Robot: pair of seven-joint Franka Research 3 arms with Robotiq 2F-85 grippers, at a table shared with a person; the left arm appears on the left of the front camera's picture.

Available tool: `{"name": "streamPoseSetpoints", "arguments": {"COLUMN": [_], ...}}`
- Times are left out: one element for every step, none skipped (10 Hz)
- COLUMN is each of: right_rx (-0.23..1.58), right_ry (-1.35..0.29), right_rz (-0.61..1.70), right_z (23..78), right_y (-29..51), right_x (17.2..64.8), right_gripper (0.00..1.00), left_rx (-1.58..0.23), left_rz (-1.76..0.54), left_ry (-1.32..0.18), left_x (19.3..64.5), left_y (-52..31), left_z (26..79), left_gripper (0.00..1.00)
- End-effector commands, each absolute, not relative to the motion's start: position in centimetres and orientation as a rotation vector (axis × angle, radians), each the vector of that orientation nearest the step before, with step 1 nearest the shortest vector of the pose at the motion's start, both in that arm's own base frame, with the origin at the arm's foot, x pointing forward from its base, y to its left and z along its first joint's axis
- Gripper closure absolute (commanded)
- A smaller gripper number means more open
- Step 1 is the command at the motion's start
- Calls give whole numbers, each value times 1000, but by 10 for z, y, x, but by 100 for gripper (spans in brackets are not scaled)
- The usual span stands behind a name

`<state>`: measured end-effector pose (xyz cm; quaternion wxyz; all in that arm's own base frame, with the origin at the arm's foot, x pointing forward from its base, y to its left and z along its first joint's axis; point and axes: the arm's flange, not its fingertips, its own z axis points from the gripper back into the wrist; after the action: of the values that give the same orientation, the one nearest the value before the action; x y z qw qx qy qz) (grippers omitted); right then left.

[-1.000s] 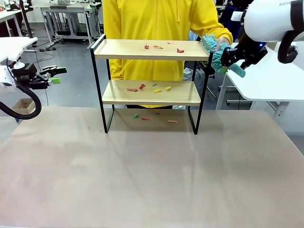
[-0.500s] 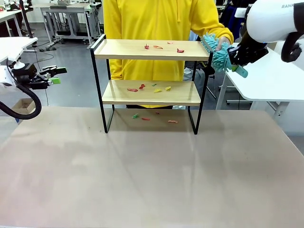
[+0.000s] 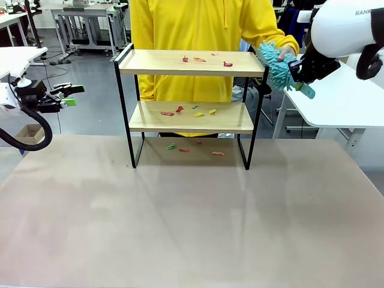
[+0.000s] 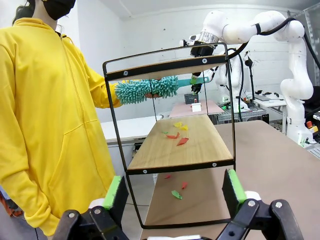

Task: Clean the shelf.
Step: Pick up the Duster handed by the human, then clean the specific section of the Shelf indicated by the human with the Duster.

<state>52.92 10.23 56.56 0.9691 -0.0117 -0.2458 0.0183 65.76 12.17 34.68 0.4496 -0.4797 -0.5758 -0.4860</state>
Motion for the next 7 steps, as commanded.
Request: {"name": "streamPoseSetpoints", "arguments": {"right_rx": [-17,-17,-17,-17,-17,-17,-17], "right_ry": [-498,-498,-498,-498,-498,-498,-498], "right_rz": [43,43,43,43,43,43,43], "right_z": [566,566,566,566,566,566,566], "right_y": [102,102,102,102,102,102,102], "right_x": [529,529,529,529,529,529,529], "right_gripper": [100,100,100,100,100,100,100], "left_rx": [-1195,-1195,-1195,-1195,-1195,-1195,-1195], "left_rz": [-1209,-1209,-1209,-1209,-1209,-1209,-1209], "left_ry": [-1426,-1426,-1426,-1426,-1426,-1426,-1426], "left_x": [656,656,656,656,656,656,656], "left_y": [122,122,122,122,122,122,122], "left_z": [348,348,348,348,348,348,348], "left_gripper": [0,0,0,0,0,0,0]}}
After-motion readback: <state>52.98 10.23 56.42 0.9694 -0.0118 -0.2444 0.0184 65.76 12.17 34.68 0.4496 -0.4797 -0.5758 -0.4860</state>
